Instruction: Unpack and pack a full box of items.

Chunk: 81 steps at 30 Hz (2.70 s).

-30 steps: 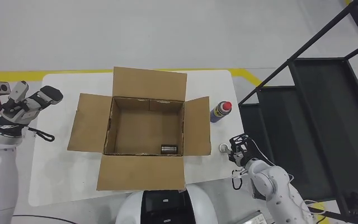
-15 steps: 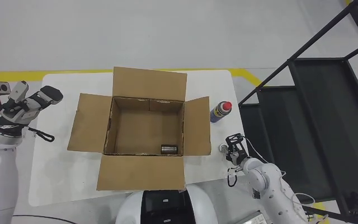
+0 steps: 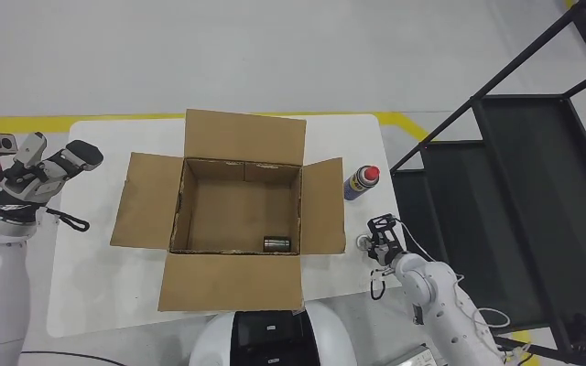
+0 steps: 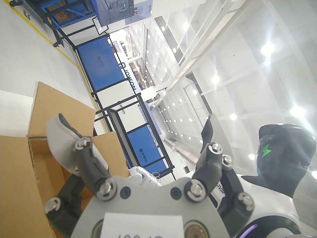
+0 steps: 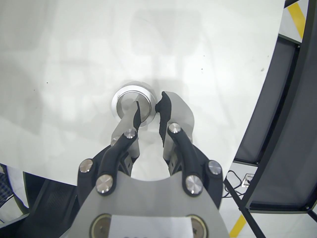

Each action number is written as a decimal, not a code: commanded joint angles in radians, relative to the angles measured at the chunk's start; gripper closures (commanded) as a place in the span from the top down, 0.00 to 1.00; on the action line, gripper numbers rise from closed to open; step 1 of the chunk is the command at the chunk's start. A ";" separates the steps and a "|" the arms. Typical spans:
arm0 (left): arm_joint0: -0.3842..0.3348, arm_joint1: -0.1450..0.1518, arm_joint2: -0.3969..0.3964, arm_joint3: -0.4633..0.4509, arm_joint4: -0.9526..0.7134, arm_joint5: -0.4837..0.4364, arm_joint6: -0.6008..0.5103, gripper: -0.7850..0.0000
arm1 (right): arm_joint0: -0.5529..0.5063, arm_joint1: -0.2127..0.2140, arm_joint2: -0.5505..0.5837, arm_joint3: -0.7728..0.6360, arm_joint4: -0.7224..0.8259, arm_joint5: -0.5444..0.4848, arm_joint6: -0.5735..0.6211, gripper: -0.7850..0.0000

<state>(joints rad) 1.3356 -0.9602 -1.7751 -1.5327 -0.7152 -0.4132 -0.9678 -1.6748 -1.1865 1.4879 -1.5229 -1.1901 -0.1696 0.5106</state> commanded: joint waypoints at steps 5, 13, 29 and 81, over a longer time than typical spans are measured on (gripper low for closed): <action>0.000 0.000 0.000 0.000 0.000 0.000 0.000 1.00 | 0.016 0.001 -0.006 0.012 0.000 -0.001 0.009 0.00; 0.000 0.000 0.000 0.000 0.000 0.000 0.000 1.00 | -0.070 0.011 0.040 -0.127 -0.007 -0.032 -0.050 0.00; 0.000 0.000 0.000 0.000 0.000 0.000 0.000 1.00 | -0.363 0.022 0.199 -0.745 -0.132 -0.039 -0.348 0.00; 0.000 0.000 0.000 0.000 0.000 0.000 0.000 1.00 | 0.021 -0.017 -0.042 -0.542 -0.299 -0.076 -0.439 1.00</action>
<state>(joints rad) 1.3356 -0.9602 -1.7751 -1.5327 -0.7152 -0.4132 -0.9678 -1.6091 -1.2061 1.3981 -2.0675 -1.4987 -0.2646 0.1181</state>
